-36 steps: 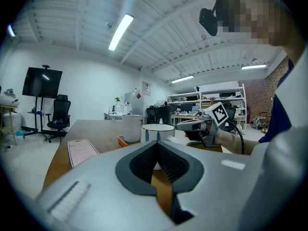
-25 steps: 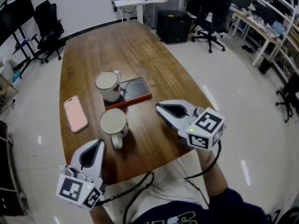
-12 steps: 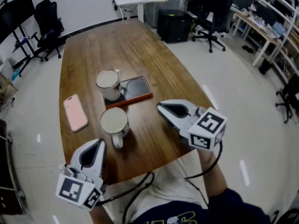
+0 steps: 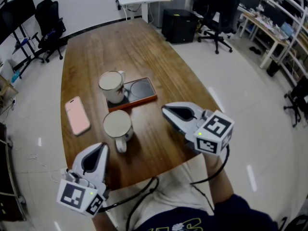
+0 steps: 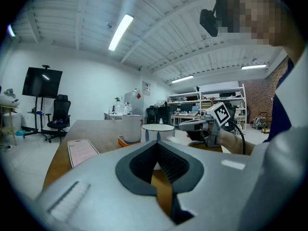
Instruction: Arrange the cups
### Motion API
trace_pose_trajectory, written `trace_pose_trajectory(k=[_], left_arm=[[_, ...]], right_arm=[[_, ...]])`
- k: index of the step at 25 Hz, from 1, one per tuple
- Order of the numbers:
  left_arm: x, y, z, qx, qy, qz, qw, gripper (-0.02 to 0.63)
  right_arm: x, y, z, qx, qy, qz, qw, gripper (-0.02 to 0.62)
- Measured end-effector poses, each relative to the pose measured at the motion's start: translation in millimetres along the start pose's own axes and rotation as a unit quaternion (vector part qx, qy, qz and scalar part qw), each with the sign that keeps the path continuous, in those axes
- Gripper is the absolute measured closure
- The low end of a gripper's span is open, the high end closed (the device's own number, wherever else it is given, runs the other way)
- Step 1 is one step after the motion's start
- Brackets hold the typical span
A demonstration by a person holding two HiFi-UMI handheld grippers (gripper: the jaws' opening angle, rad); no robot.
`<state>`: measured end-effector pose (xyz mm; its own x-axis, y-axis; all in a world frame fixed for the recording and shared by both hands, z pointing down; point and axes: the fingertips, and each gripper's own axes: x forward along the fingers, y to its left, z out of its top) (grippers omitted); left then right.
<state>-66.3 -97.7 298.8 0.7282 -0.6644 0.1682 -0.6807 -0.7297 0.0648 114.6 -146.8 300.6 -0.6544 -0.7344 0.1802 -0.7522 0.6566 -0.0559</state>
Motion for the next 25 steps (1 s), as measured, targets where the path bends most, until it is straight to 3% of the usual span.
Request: trace_pose_trajectory(k=[12, 17, 20, 23, 25], left_arm=[[2, -4, -2, 0.003, 0.001, -0.017, 0.9998, 0.604], [2, -5, -1, 0.004, 0.002, -0.014, 0.9999, 0.604], [3, -4, -1, 0.005, 0.002, -0.015, 0.9999, 0.603], [3, -5, -1, 0.006, 0.002, -0.015, 0.9999, 0.603], [2, -4, -1, 0.007, 0.001, -0.015, 0.9999, 0.603]], right_arm=[[2, 4, -2, -0.002, 0.002, 0.010, 1.000, 0.592], [1, 26, -2, -0.014, 0.005, 0.085, 0.996, 0.594], [5, 45, -3, -0.027, 0.009, 0.159, 0.987, 0.594], [10, 53, -2, -0.035, 0.010, 0.194, 0.980, 0.595], [17, 57, -2, -0.037, 0.014, 0.213, 0.976, 0.400]])
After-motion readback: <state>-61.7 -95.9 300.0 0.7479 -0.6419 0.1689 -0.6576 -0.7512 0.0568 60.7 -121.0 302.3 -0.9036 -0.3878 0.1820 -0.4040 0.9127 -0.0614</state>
